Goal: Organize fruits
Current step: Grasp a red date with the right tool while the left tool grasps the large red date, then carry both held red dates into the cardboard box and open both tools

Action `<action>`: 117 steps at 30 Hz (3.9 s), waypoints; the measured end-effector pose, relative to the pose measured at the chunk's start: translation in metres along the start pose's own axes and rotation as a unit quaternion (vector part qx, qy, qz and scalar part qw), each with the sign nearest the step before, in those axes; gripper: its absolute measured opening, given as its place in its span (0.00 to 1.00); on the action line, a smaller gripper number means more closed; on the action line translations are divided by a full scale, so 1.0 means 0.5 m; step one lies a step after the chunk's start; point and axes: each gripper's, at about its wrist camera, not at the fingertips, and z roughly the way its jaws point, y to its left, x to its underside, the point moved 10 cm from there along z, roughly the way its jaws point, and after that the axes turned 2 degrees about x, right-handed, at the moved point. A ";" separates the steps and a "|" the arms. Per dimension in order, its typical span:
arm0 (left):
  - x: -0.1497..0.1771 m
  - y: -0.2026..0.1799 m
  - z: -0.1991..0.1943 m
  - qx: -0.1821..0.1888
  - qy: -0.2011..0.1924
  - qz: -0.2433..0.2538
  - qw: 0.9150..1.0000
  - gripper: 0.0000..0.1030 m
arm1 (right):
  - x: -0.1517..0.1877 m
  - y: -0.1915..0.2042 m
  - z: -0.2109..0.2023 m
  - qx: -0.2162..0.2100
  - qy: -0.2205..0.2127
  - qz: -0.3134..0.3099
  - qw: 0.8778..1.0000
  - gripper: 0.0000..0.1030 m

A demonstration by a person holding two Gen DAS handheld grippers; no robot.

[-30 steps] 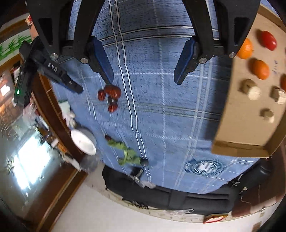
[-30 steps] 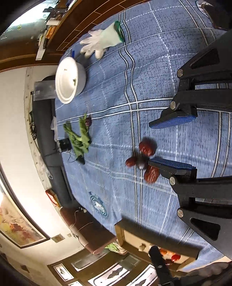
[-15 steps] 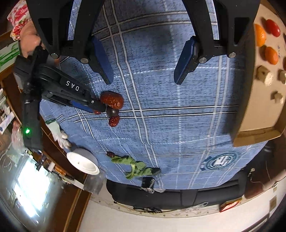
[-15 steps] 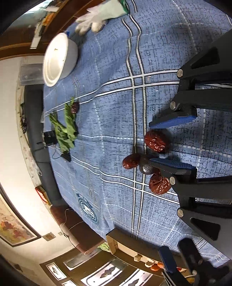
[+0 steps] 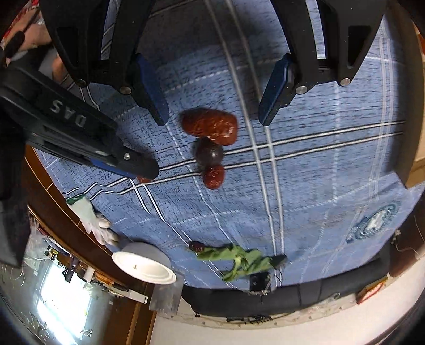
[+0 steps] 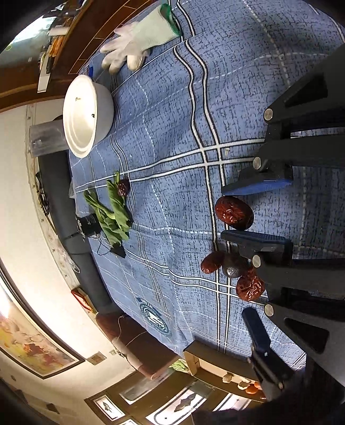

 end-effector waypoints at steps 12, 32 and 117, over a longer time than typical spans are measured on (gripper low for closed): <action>0.001 0.006 -0.009 -0.029 -0.023 0.005 0.999 0.42 | -0.003 0.005 -0.012 0.012 -0.013 -0.018 1.000 0.27; 0.027 0.026 -0.192 -0.058 -0.080 -0.042 0.994 0.42 | 0.004 0.018 -0.021 0.030 -0.028 -0.036 0.999 0.27; 0.264 0.613 -0.464 -0.192 -0.126 -0.271 0.935 0.43 | 0.202 0.648 -0.046 -0.123 0.010 -0.260 0.958 0.29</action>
